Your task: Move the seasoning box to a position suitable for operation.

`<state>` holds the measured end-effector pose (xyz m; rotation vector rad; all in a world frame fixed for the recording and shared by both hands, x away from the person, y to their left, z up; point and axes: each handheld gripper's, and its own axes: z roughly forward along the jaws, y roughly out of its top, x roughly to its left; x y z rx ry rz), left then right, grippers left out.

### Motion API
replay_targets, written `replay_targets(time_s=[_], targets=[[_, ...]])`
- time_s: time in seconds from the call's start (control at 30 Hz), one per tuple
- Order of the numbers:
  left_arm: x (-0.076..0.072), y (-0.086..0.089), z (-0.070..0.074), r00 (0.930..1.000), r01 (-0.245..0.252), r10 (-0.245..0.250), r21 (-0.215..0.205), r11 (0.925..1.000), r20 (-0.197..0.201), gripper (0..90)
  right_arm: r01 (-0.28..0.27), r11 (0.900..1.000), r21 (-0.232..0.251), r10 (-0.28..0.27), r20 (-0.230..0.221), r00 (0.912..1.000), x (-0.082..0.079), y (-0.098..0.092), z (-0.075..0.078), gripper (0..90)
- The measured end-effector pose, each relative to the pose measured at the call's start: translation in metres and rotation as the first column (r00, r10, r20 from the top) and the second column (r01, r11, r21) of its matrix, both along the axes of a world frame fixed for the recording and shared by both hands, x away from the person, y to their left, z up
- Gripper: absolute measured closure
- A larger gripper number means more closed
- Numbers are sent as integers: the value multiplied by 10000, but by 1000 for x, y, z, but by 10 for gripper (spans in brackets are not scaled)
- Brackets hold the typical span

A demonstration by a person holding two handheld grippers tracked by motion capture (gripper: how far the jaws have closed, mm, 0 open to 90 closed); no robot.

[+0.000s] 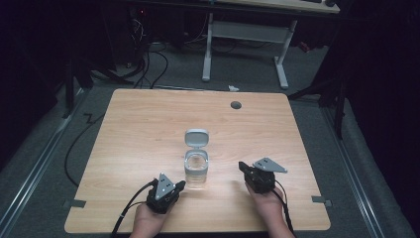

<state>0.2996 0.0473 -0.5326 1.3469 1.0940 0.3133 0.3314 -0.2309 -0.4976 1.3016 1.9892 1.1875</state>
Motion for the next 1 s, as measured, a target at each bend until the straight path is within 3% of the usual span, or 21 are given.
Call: replay_targets(time_s=[0.37,0.53,1.0], targets=[[1,-2,4,9998,98,-105,-377,9992,-164,900,-308,9995,-29,308,81,9995,32,30,13,899],[-1,-6,4,9997,154,-163,-494,9987,-169,900,-502,9986,-163,508,348,9981,45,45,24,899],[-1,-18,1,9993,364,-368,-369,9987,-99,900,-704,9975,-7,704,519,9962,69,63,38,900]])
